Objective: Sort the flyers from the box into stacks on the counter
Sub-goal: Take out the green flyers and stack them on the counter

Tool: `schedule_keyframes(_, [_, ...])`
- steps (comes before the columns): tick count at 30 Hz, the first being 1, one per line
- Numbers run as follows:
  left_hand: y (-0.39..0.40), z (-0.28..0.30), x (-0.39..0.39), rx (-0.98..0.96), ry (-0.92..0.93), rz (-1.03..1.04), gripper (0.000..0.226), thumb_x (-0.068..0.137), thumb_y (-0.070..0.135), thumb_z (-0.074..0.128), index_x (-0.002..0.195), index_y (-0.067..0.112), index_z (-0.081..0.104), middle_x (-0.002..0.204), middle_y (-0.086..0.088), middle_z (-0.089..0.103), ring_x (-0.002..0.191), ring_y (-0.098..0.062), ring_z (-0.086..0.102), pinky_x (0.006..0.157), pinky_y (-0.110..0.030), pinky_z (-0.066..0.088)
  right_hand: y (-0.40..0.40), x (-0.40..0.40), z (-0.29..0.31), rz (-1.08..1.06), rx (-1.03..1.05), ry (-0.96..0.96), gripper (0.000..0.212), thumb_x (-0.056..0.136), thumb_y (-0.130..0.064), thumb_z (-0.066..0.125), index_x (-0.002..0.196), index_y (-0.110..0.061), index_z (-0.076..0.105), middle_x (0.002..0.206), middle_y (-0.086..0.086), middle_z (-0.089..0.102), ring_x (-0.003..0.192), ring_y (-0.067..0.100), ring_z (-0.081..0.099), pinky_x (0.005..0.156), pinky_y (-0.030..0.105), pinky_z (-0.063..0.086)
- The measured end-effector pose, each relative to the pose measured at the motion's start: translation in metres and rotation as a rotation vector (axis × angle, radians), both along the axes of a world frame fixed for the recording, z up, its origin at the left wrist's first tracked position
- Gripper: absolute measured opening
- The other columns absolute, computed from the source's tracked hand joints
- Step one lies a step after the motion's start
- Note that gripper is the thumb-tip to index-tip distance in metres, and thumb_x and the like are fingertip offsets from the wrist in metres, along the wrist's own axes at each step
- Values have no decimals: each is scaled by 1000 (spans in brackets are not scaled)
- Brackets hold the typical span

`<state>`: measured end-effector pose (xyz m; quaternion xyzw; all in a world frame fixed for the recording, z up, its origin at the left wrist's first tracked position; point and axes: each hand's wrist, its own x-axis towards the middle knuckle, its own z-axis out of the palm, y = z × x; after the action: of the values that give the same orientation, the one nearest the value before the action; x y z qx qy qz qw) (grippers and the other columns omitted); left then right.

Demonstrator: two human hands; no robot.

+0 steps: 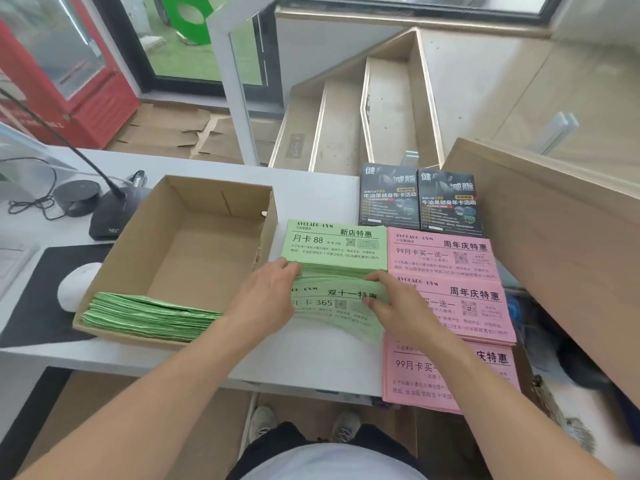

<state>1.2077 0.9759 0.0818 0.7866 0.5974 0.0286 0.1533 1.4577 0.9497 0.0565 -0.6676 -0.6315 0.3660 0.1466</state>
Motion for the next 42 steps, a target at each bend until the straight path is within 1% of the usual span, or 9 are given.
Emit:
schedule_keyframes(3, [15,0,6,-42,110,-81,53,81,-7,47,129,14,50,110,-5,57,98,-27,55,78,-38,47,5,-7,-6,35,-6,-93,33,99,-30,62,126,-39,46,103,-6,68,90,18,65,85,39,54])
schedule_keyframes(6, [28,-10,14,-19,187,-124,53,79,-9,46,128,13,48,103,-5,55,92,-24,50,76,-34,41,9,-18,-10,64,194,-399,38,98,-34,62,134,-32,49,116,-6,66,112,20,56,108,37,32])
schedule_keyframes(10, [25,-29,12,-19,257,-147,65,78,-3,54,138,18,42,124,-4,50,118,-25,47,92,-41,46,10,-22,-28,68,329,-621,47,86,-15,68,131,-27,61,125,-4,60,114,21,50,102,37,35])
schedule_keyframes(15, [-3,-43,5,-40,283,-248,78,75,0,63,145,21,36,142,-5,39,131,-25,39,99,-40,44,-23,-32,-38,270,321,-551,47,82,-34,73,127,-30,62,126,-6,59,119,21,51,108,39,34])
schedule_keyframes(24, [-4,-50,12,33,265,-262,64,77,-5,53,136,20,45,135,-4,44,124,-25,43,98,-38,39,-26,-38,-45,211,292,-648,47,71,-7,71,111,-33,70,107,-10,66,103,20,58,97,33,25])
schedule_keyframes(29, [-4,-47,10,1,233,-270,63,78,-5,53,136,19,45,136,-4,45,124,-25,43,100,-37,40,-24,-37,-37,244,209,-593,47,87,-10,58,126,-35,62,125,-11,58,119,17,51,110,33,21])
schedule_keyframes(34, [-14,-17,-2,182,-123,-301,47,85,17,69,131,21,60,135,4,57,136,-21,46,111,-35,37,-12,-49,-12,288,178,-581,37,98,-26,54,133,-38,56,130,-13,60,125,14,50,113,33,22])
schedule_keyframes(37, [-9,-6,-27,346,-387,-183,29,85,10,70,113,17,69,124,3,66,135,-20,48,111,-37,41,6,-74,9,256,296,-456,33,98,-18,57,125,-36,64,122,-14,67,119,15,55,106,34,32])
schedule_keyframes(42, [5,8,-89,420,-437,101,27,89,-1,61,108,14,72,117,4,69,130,-17,50,110,-25,35,38,-140,46,260,451,-133,22,96,-18,62,112,-30,70,108,-14,71,105,14,59,98,33,42])
